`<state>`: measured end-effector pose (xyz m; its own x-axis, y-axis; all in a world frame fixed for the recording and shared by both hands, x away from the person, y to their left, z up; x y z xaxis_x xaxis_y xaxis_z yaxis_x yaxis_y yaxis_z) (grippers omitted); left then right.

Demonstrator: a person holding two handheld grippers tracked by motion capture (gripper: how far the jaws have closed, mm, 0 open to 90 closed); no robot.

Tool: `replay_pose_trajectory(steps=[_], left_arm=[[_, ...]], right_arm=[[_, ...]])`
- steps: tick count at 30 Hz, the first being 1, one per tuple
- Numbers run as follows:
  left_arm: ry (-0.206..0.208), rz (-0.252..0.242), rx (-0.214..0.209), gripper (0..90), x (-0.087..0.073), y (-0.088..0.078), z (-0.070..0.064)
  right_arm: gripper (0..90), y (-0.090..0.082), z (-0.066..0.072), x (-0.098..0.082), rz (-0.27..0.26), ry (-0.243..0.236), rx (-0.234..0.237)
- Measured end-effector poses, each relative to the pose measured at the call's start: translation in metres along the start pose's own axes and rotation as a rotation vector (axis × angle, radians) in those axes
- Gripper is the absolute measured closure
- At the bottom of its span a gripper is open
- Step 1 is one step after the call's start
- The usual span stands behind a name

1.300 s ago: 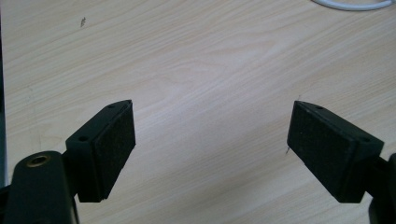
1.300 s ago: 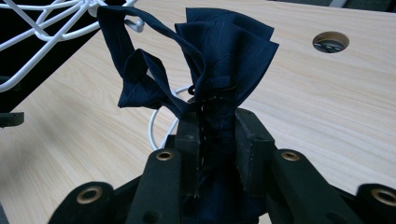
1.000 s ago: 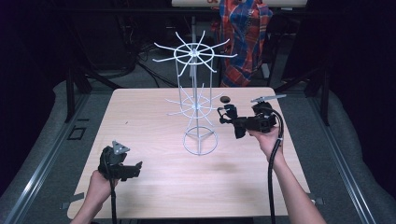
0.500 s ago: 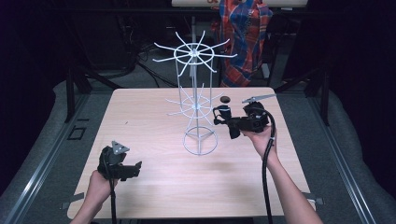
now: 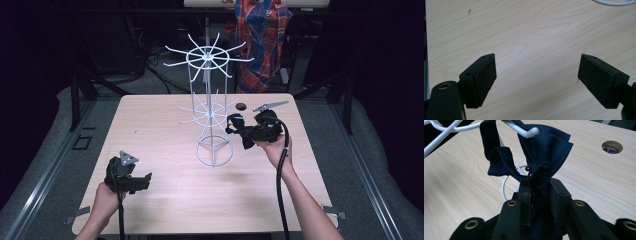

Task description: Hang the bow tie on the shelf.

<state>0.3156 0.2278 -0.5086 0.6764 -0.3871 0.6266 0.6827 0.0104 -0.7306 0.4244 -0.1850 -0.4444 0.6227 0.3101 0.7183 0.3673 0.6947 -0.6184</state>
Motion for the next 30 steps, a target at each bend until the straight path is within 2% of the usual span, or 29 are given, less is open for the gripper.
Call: replay_pose_trajectory(steps=[7,14,21,25,30], left_arm=[[0.000,0.001,-0.001,15.6,0.000,0.000,0.000],[-0.002,0.000,0.000,15.5,0.000,0.000,0.000],[-0.003,0.000,-0.001,15.6,0.000,0.000,0.000],[-0.003,-0.001,0.001,15.6,0.000,0.000,0.001],[-0.006,-0.003,0.000,15.5,0.000,0.000,0.001]], right_arm=[[72.6,0.003,0.002,0.002,0.013,-0.012,-0.013],[72.6,0.007,0.003,0.003,0.003,-0.017,-0.021],[72.5,0.011,0.002,0.004,0.007,-0.021,0.002],[72.4,0.016,0.002,0.003,0.040,-0.026,0.012],[72.4,0.021,-0.003,-0.001,0.067,-0.010,0.004]])
Point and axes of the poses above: each handheld gripper's, and its own axes: y roughly forward along the jaws, x roughly out of its top, z roughly to its left, the point moved 1 cm from there along y, roughly forward along the jaws, and after that the axes turned 12 degrees about x, right-handed, at the moved point
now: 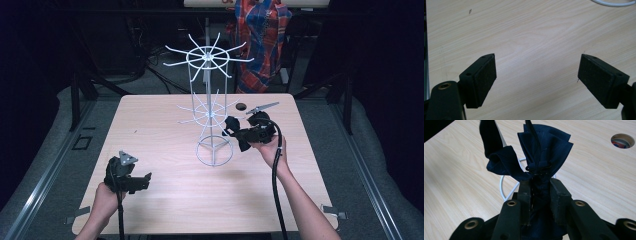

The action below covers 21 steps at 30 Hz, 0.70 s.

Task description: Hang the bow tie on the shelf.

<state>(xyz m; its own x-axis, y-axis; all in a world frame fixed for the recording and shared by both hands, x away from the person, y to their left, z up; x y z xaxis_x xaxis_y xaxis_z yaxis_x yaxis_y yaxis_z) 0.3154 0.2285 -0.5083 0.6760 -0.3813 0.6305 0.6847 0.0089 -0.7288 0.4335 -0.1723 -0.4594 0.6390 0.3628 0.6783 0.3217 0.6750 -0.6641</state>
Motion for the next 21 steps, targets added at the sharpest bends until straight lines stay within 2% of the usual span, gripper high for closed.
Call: replay_pose_trajectory(steps=[10,21], left_arm=[[0.002,0.000,-0.001,15.5,0.0001,0.0001,-0.0001],[0.004,0.002,-0.001,15.6,0.0002,0.0007,-0.0003]], right_arm=[[71.5,0.0061,-0.0014,-0.0028,0.018,0.006,0.000],[71.0,0.0071,0.0002,-0.0021,0.010,-0.004,-0.008]])
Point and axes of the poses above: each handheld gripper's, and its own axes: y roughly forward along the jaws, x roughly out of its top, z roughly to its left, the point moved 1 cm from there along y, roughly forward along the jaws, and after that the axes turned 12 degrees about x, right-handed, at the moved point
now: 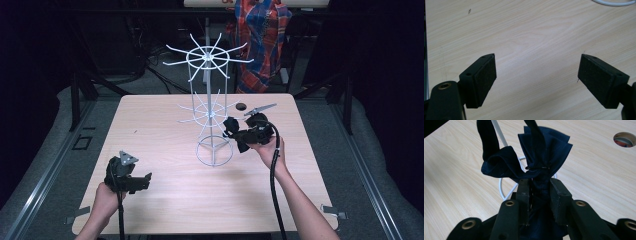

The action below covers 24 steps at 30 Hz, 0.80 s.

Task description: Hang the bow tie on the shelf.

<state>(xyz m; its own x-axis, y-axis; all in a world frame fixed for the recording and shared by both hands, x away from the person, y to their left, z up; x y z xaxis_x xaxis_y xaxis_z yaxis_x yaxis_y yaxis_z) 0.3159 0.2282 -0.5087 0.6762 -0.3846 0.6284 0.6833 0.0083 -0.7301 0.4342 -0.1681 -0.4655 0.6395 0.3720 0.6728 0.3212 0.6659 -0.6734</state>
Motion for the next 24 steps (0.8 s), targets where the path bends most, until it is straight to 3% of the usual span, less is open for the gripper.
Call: replay_pose_trajectory(steps=[13,24], left_arm=[[-0.003,-0.005,0.000,15.6,-0.0004,-0.0009,0.0003],[-0.004,-0.004,-0.004,15.6,-0.0003,-0.0013,0.0007]], right_arm=[[65.8,-0.0001,-0.0018,-0.0026,0.008,0.014,0.000],[49.9,-0.0027,0.0004,-0.0043,0.032,-0.005,-0.018]])
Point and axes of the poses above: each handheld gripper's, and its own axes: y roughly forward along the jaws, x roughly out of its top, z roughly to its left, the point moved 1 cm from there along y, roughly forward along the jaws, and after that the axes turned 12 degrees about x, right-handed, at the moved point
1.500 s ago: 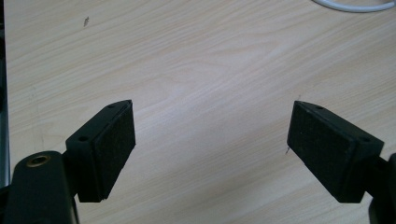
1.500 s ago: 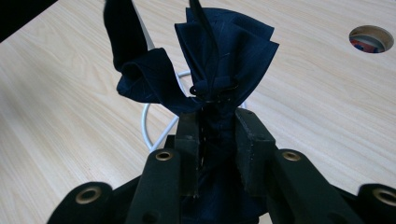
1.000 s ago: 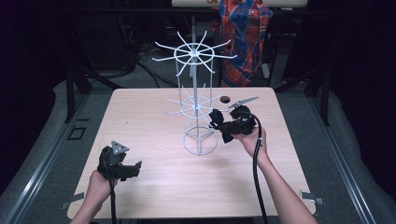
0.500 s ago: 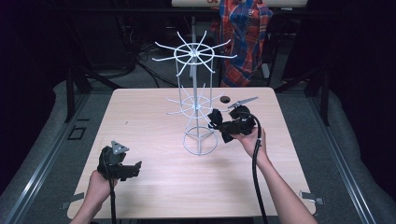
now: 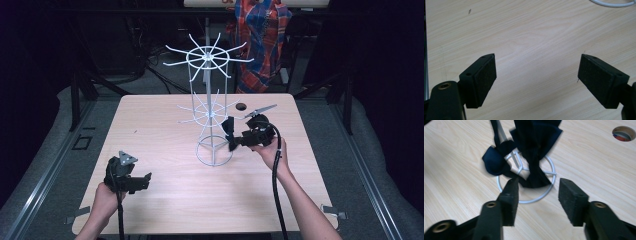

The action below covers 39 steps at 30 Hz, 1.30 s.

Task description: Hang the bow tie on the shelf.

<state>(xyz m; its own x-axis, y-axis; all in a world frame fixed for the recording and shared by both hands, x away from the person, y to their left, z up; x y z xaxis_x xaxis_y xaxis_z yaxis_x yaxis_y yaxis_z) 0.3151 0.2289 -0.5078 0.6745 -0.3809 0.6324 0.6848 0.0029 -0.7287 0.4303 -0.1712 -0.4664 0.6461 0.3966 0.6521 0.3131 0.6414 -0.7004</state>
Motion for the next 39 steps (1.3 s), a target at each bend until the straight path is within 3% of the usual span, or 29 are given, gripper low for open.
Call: replay_pose_trajectory(steps=[7,16,20,25,39], left_arm=[[-0.003,-0.005,-0.001,15.6,0.000,0.000,0.000],[-0.002,-0.006,-0.002,15.5,0.000,-0.001,-0.001],[-0.004,-0.005,-0.003,15.6,0.000,-0.002,0.000],[-0.006,-0.011,0.000,15.5,0.000,-0.002,-0.001],[-0.009,-0.011,-0.001,15.6,0.000,-0.001,-0.001]], right_arm=[[37.1,-0.007,0.001,-0.005,0.044,-0.016,-0.026],[24.6,-0.018,0.006,-0.010,0.083,-0.042,0.012],[17.0,-0.024,0.009,-0.014,0.105,-0.050,-0.003],[14.0,-0.034,0.010,-0.024,0.130,-0.061,-0.009],[7.7,-0.058,0.006,-0.064,0.142,-0.029,-0.048]])
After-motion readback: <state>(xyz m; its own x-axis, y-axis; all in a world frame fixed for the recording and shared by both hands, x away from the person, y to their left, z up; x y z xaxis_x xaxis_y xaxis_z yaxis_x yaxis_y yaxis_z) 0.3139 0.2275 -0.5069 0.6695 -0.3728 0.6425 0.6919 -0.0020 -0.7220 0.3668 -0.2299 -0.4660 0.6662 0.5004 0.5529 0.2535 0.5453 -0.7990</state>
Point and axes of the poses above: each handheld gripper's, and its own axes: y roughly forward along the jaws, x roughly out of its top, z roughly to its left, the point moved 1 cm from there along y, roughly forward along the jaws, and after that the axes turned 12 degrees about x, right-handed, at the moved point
